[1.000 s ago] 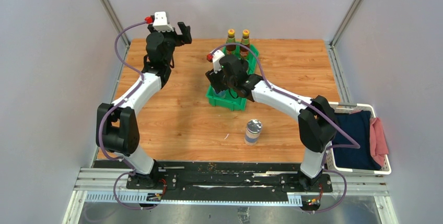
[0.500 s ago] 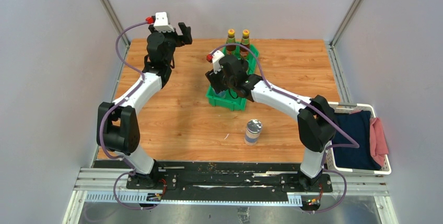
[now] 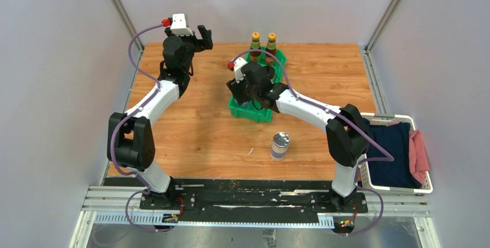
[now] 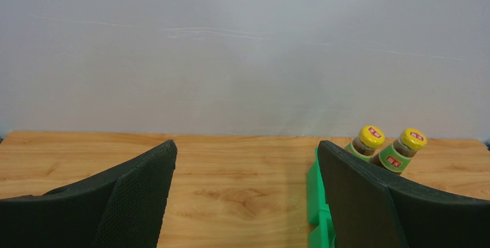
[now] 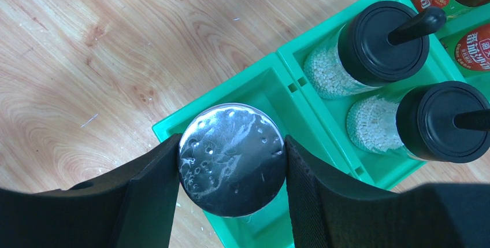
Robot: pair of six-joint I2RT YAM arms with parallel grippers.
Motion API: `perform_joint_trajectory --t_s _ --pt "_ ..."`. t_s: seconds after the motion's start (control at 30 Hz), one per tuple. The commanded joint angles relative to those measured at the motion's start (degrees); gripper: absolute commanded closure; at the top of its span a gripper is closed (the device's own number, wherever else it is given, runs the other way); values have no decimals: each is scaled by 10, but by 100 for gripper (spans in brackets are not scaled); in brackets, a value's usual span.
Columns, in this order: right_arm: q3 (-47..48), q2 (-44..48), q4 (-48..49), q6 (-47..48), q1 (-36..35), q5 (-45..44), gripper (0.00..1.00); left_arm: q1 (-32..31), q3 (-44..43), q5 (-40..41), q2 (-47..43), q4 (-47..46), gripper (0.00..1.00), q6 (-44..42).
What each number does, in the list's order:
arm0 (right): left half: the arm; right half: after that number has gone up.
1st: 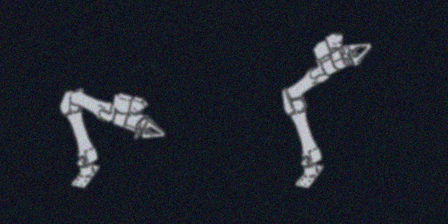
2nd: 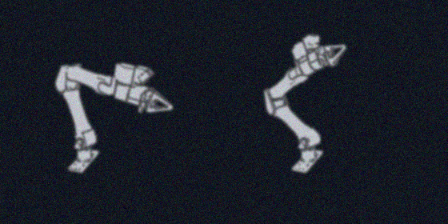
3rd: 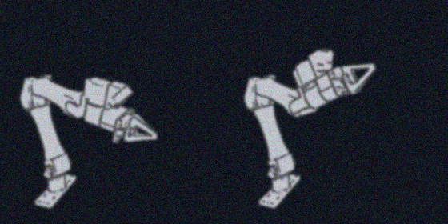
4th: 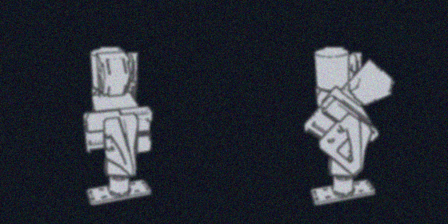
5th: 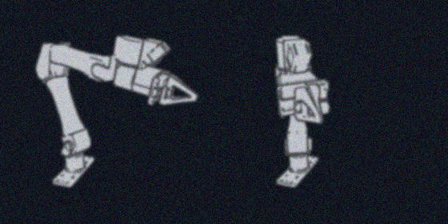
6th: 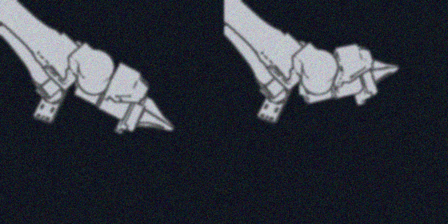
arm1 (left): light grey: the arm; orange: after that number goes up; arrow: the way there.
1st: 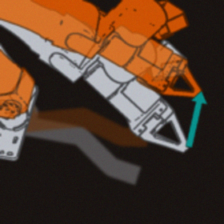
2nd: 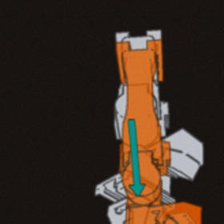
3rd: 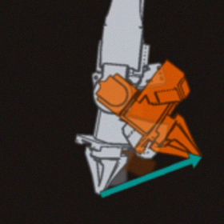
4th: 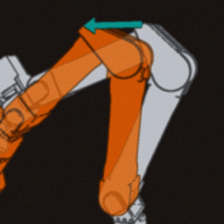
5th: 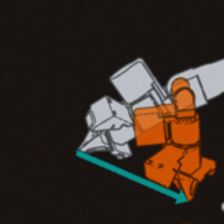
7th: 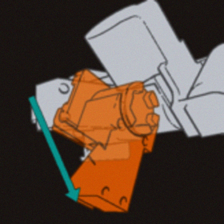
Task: Organize the condiment bottles
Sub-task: Place the bottle in the storage box.
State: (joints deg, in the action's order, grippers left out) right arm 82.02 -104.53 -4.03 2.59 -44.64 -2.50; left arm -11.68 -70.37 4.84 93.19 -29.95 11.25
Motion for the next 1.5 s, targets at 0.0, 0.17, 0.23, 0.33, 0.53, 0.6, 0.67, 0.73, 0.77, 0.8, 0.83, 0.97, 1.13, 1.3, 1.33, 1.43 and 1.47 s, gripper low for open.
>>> perform_joint_trajectory --t_s 0.0,0.17,0.23,0.33,0.53,0.6,0.67,0.73,0.77,0.8,0.83,0.97,1.13,1.3,1.33,1.43,1.47 --pt "11 0 32 -2 2 7 100 4 6 -6 7 -18 5 7" --pt "11 -2 32 -1 4 8 100 4 6 -8 7 -19 5 7" --pt "10 -3 32 -1 5 7 100 4 6 -8 8 -18 5 8" --pt "10 -4 33 -1 5 8 100 4 6 -9 8 -19 5 8" --pt "8 -6 35 0 8 9 100 4 6 -10 9 -19 6 7" --pt "8 -6 35 0 11 9 100 4 6 -10 10 -19 6 7" --pt "8 -7 35 0 13 9 100 4 6 -11 10 -18 6 8" --pt "9 -7 35 0 15 10 100 4 6 -11 12 -19 6 9" --pt "9 -8 36 0 16 10 100 4 6 -12 12 -19 6 9" --pt "9 -9 36 -1 17 11 100 4 6 -12 12 -19 6 9" --pt "9 -10 36 -1 18 11 100 4 6 -12 13 -19 6 9" --pt "10 -13 36 -3 22 14 100 4 6 -14 15 -19 6 10" --pt "11 -15 36 -3 26 16 100 4 6 -14 17 -19 7 10" --pt "12 -21 35 -5 28 16 100 4 5 -15 18 -19 7 11" --pt "12 -22 35 -5 29 16 100 4 5 -15 20 -19 7 10" --pt "11 -22 35 -6 29 16 100 4 5 -16 21 -19 7 11" --pt "10 -23 36 -7 30 16 100 4 5 -16 22 -19 7 11"
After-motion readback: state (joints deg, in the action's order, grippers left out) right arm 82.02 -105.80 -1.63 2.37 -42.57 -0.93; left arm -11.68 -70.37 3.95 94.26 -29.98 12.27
